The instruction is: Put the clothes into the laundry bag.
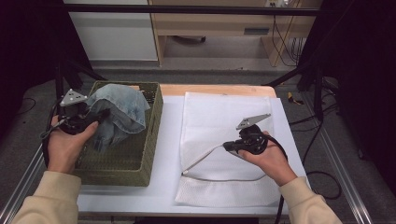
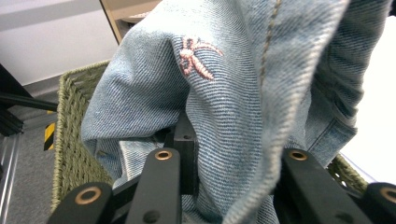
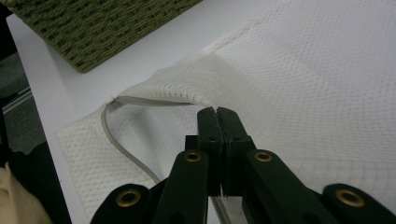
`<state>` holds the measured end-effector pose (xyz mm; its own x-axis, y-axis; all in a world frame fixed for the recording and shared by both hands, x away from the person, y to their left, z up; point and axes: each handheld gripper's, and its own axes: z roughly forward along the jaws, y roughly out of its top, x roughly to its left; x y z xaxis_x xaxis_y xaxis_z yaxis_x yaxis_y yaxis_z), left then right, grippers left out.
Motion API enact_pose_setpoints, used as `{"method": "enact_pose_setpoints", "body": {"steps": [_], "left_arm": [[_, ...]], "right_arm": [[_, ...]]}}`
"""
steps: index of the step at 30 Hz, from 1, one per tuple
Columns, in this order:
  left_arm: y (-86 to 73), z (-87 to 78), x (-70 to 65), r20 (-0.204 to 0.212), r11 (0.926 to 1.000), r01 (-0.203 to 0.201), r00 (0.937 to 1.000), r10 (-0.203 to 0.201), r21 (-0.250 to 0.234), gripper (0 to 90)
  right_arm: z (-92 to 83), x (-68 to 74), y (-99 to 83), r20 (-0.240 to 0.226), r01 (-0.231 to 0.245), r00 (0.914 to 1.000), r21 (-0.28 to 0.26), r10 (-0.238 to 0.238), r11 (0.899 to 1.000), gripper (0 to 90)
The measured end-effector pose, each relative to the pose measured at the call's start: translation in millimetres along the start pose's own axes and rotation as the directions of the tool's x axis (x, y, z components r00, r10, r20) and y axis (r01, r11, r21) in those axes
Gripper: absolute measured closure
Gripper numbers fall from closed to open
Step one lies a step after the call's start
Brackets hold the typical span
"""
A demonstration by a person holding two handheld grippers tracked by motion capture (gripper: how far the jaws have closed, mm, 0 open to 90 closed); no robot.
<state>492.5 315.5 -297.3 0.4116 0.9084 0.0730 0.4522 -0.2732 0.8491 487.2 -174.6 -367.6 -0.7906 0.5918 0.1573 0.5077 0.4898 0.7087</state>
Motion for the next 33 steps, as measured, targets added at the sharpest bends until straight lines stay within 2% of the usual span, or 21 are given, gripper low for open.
{"method": "enact_pose_setpoints", "body": {"steps": [9, 15, 24, 33], "left_arm": [[6.2, -12.4, -3.4, 0.019, 0.9989, -0.005, 0.9998, 0.006, -0.046, 69.8], [6.9, -13.9, -5.4, 0.023, 0.9988, -0.017, 0.9996, 0.018, -0.046, 69.8], [5.5, -16.2, -1.6, 0.017, 0.9989, -0.008, 0.9998, 0.009, -0.047, 69.8], [6.9, -23.3, -4.1, 0.024, 0.9968, 0.001, 0.9997, 0.001, -0.079, 69.7]], "right_arm": [[-4.3, 1.2, 7.8, 0.002, 0.009, 1.0000, -0.004, -0.009, 1.000, 89.2], [-3.9, 0.8, 7.4, -0.006, 0.009, 0.9999, -0.001, -0.009, 1.000, 89.2], [-4.0, 0.7, 6.7, -0.009, 0.013, 0.9999, 0.005, -0.012, 1.000, 89.2], [-2.9, 0.6, 6.4, -0.006, 0.008, 0.9999, 0.010, -0.008, 1.000, 89.2]]}}
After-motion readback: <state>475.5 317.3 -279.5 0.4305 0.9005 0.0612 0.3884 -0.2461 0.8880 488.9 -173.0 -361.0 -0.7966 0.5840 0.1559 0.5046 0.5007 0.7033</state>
